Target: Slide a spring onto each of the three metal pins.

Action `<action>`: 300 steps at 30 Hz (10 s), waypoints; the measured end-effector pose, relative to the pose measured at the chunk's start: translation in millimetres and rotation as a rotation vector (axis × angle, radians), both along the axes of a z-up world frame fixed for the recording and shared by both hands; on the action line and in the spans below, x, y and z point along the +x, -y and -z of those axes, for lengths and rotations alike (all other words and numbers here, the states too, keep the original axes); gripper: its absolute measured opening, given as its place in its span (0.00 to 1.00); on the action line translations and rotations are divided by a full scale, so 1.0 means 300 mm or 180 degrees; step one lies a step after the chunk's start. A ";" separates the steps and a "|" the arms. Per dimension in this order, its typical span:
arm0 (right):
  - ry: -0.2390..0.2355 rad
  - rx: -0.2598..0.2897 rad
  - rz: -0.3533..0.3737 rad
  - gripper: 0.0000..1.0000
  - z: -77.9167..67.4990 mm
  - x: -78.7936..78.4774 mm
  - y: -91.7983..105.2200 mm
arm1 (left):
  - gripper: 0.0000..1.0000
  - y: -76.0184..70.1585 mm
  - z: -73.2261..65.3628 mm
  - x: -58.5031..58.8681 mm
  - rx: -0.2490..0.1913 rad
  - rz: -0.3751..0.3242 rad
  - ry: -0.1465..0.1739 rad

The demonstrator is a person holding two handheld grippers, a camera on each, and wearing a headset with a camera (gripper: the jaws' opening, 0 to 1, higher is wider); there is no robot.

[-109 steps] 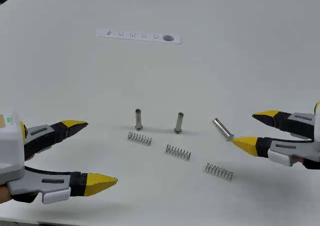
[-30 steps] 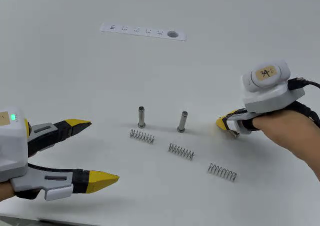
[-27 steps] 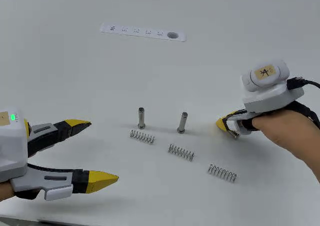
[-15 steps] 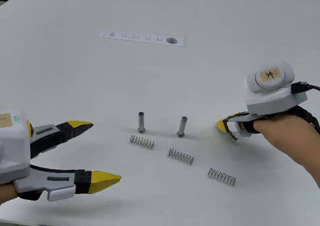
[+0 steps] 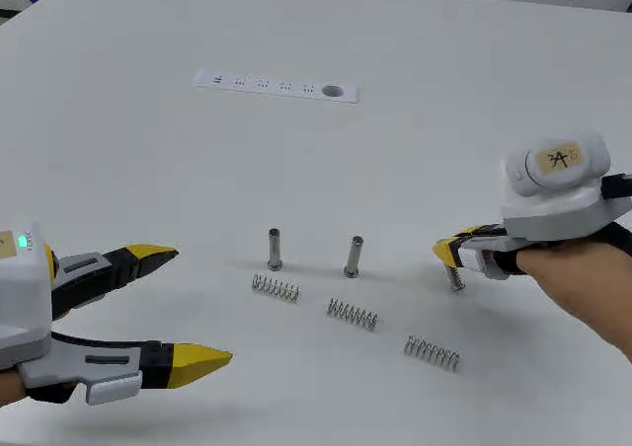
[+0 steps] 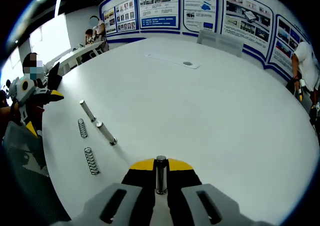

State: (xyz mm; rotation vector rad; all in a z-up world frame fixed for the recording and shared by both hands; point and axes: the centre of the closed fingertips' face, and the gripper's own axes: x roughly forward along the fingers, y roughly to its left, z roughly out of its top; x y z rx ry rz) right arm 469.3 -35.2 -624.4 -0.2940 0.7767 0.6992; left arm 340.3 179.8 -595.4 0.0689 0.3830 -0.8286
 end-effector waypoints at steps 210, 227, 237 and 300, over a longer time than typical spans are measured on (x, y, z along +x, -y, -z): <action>0.0073 -0.0084 -0.1919 0.11 -0.024 -0.405 -0.141 | 0.58 0.263 -0.047 -0.036 0.0131 0.1083 0.0020; 0.0116 -0.0066 -0.2232 0.11 -0.058 -0.437 -0.224 | 0.47 0.367 -0.038 -0.040 0.0181 0.1430 0.0036; 0.0108 -0.0072 -0.2389 0.11 -0.062 -0.461 -0.248 | 0.36 0.402 -0.024 -0.042 0.0226 0.1565 0.0035; 0.0159 0.0045 -0.2633 0.11 -0.184 -0.510 -0.319 | 0.24 0.416 0.018 -0.059 0.0482 0.1725 0.0089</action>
